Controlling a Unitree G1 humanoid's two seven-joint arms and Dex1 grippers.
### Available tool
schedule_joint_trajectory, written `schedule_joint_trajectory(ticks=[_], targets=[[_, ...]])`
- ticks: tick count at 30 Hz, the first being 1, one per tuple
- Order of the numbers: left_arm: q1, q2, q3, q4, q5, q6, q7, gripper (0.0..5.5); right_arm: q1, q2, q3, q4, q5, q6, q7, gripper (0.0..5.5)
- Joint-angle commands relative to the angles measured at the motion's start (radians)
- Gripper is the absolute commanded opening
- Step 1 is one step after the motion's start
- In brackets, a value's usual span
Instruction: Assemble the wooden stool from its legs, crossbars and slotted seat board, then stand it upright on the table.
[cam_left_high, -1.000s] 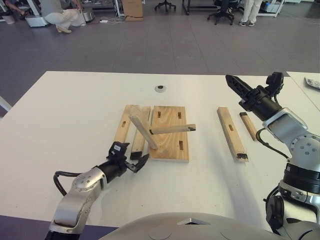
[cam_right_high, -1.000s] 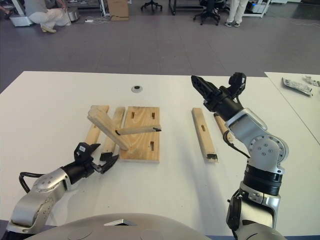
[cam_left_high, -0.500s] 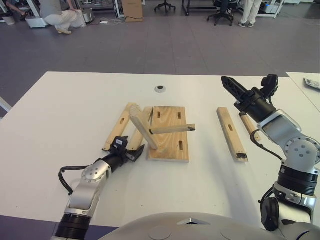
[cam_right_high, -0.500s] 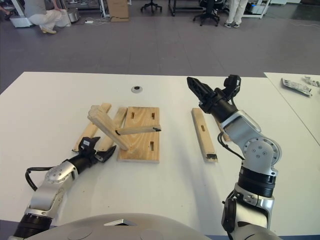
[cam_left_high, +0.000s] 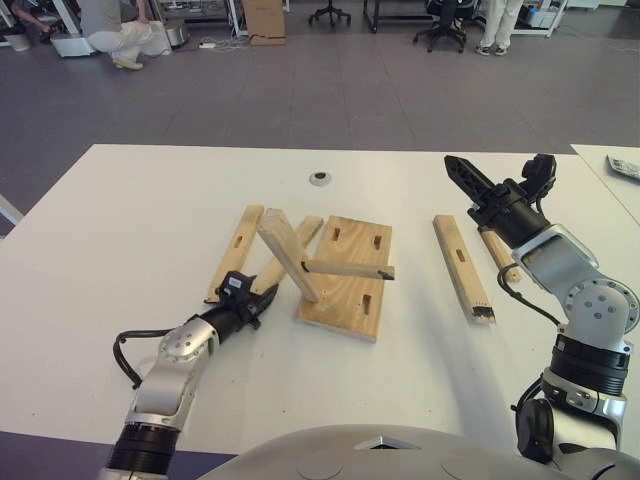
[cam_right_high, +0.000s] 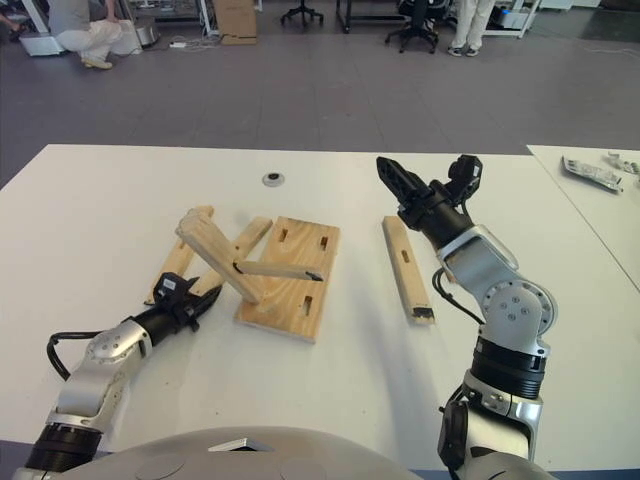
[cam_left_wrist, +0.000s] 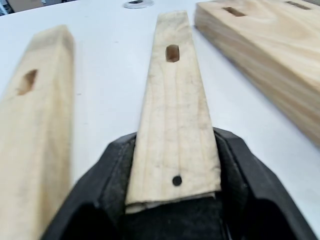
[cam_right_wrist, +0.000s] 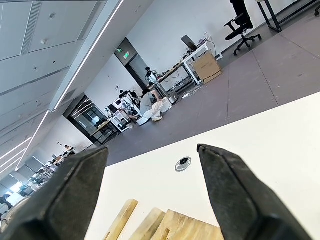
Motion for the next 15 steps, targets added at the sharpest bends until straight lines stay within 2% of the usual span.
schedule_joint_trajectory(ticks=[1,3,8,10,15], targets=[[-0.045,0.058,0.093,-0.001,-0.027,0.083,0.003,2.08,-0.007,0.002,-0.011,-0.004,0.013,-0.009,-0.016,3.31],[-0.101,0.059,0.137,-0.081,-0.080,0.142,0.010,2.07,-0.015,0.001,-0.009,-0.001,0.010,-0.010,-0.014,3.31],[-0.360,0.060,0.257,-0.313,-0.480,0.407,-0.053,2.07,-0.103,0.009,0.017,-0.011,0.084,-0.003,0.069,3.31],[-0.435,0.076,0.305,-0.338,-0.658,0.507,-0.081,2.07,-0.161,0.015,0.038,-0.016,0.138,0.011,0.098,3.54],[-0.576,0.138,0.393,-0.313,-1.080,0.700,-0.113,2.07,-0.328,0.037,0.045,0.004,0.434,0.017,0.152,4.47]])
